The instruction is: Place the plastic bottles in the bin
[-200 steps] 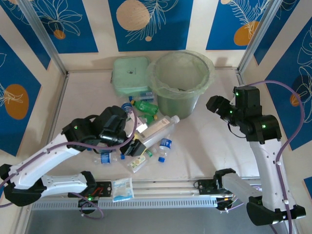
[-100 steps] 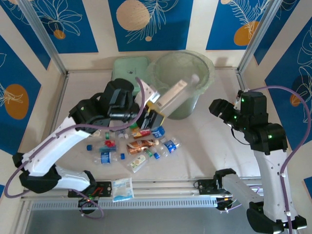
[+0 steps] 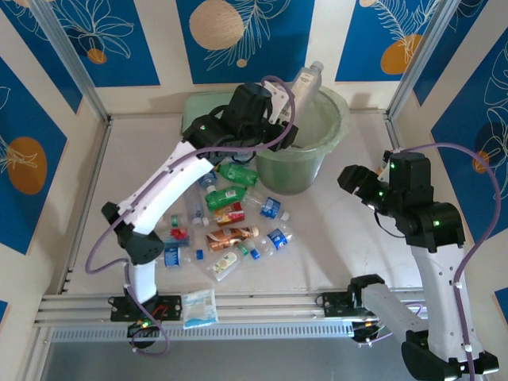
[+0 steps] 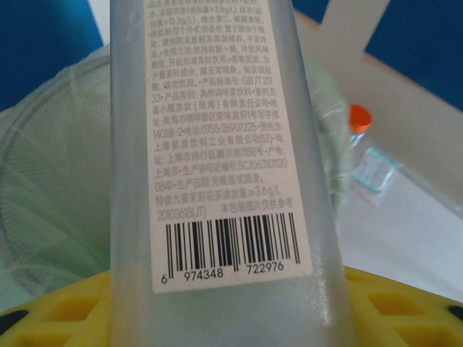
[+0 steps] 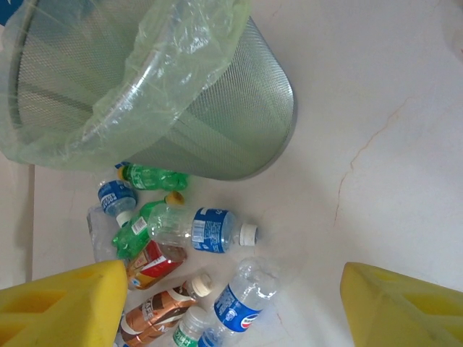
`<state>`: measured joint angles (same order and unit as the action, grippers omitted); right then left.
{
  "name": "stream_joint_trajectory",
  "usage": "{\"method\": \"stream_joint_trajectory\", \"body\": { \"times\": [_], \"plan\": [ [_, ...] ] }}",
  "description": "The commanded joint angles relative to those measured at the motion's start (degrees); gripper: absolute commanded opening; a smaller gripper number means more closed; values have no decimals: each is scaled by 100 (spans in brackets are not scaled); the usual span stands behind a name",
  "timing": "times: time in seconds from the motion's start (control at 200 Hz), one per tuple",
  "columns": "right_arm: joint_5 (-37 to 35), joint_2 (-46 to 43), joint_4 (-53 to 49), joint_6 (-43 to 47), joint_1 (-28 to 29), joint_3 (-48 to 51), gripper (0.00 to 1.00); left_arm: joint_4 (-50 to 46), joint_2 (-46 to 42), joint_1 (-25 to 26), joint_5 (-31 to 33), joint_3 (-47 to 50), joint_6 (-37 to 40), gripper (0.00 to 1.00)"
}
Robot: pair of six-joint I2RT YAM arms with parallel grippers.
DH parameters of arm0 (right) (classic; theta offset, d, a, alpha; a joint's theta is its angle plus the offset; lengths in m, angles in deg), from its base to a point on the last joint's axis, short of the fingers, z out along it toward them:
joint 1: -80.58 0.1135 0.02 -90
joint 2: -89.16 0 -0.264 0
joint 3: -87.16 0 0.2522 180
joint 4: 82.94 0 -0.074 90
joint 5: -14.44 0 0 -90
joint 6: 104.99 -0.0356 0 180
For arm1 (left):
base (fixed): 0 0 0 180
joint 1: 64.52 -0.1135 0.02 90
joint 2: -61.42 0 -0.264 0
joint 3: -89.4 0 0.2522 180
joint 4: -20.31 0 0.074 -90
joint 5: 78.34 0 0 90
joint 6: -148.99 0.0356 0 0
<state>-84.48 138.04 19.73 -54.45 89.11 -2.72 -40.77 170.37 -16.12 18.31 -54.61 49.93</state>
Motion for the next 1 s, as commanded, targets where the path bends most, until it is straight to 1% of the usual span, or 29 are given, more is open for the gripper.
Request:
{"method": "stream_joint_trajectory", "body": {
  "times": [0.0, 0.335, 0.56, 0.735, 0.88, 0.95, 0.995],
  "plan": [
    [181, -79, 29, -35, -15, 65, 78, -24, 132, -113, 257, -254, 5, 48],
    [267, -140, -8, -70, -14, 178, 78, -195, 413, -434, 78, -263, -94, 48],
    [286, -177, 34, -88, -13, 247, 78, -226, 504, -445, 20, -257, -70, 48],
    [289, -177, 33, -87, -12, 297, 78, -279, 548, -446, 37, -255, -87, 58],
    [286, -181, 47, -88, -17, 308, 78, -283, 546, -449, 82, -255, -87, 60],
    [295, -184, 55, -95, -14, 308, 78, -279, 536, -446, 79, -255, -82, 65],
    [295, -178, 55, -89, -12, 308, 78, -268, 516, -444, 88, -255, -87, 70]
  ]
}}
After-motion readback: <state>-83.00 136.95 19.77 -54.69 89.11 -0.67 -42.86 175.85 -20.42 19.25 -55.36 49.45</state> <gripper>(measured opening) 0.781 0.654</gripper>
